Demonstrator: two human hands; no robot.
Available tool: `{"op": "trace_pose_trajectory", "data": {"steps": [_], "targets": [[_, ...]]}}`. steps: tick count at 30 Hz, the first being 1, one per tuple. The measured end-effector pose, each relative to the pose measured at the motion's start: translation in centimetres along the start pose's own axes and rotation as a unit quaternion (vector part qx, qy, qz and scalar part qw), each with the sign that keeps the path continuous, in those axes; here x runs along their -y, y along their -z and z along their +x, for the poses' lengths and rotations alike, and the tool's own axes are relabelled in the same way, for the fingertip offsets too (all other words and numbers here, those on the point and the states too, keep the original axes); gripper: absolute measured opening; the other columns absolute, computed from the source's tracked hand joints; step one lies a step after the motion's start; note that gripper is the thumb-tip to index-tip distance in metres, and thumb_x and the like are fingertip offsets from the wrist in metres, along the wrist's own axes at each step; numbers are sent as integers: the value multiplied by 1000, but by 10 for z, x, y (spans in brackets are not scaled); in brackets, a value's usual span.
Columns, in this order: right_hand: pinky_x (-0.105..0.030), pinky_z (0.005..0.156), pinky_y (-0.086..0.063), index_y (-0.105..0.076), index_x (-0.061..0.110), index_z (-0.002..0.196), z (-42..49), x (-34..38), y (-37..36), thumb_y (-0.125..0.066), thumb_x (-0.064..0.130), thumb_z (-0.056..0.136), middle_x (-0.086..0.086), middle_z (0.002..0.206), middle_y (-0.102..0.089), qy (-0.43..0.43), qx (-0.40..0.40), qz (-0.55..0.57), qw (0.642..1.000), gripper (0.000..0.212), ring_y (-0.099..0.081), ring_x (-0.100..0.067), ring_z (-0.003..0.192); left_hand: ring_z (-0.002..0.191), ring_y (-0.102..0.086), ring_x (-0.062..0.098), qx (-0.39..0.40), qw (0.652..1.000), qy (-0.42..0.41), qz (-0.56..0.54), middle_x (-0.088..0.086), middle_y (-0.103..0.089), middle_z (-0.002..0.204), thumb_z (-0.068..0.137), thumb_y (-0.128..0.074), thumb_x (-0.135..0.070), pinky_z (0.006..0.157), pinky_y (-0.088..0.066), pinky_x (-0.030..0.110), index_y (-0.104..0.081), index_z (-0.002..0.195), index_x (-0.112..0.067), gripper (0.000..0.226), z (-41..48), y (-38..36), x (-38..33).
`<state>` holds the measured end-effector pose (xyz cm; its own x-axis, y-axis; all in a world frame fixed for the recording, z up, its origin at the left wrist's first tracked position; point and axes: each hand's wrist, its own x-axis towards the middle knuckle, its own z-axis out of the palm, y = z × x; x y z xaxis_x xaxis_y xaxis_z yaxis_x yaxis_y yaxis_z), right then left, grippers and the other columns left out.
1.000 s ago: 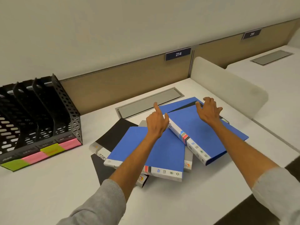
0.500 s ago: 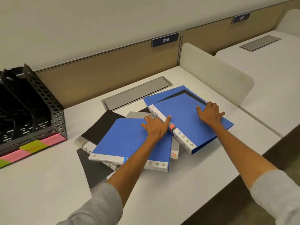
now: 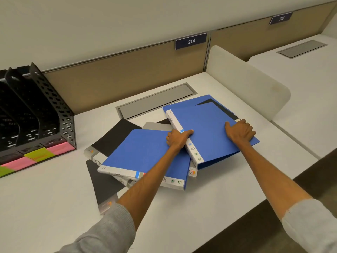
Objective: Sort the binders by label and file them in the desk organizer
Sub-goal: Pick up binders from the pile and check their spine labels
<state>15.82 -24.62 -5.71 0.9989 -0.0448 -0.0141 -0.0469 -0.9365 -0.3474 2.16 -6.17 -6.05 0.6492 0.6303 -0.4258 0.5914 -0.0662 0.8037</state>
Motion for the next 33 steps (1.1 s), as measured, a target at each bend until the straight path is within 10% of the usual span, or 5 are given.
{"op": "trace_pose_trajectory", "data": {"steps": [3,8,18,33], "targets": [[-47,94,-43,-52,-5,118,-3,15,1,-51,51,91,-24,120,-59,8,-7,38,999,62,-56,-41,109,88,-67,20,14,980,-2,-197,11,-62,117,80,-77,-25,65,-56,29,-40,124,-6,60,-6,13,-8],[-50,98,-42,-53,-6,115,-4,40,6,-51,53,91,-23,115,-63,18,-15,79,997,63,-59,-42,106,77,-70,19,-2,959,-54,-279,13,-70,108,81,-72,-13,52,-54,24,-58,104,-1,29,-6,46,-19],[-47,88,-51,-60,-4,111,-15,102,7,-49,62,90,-24,112,-63,58,66,236,968,71,-61,-39,102,84,-75,27,-2,896,-134,-424,11,-74,105,78,-79,-36,62,-60,35,-63,109,-8,45,-21,110,-50],[-42,73,-49,-64,-7,85,-66,176,-16,-48,63,91,-21,89,-66,111,157,279,941,71,-59,-32,77,85,-74,23,-136,891,-217,-376,10,-73,102,72,-85,-29,59,-61,35,-60,98,-5,44,-41,175,-62]]}}
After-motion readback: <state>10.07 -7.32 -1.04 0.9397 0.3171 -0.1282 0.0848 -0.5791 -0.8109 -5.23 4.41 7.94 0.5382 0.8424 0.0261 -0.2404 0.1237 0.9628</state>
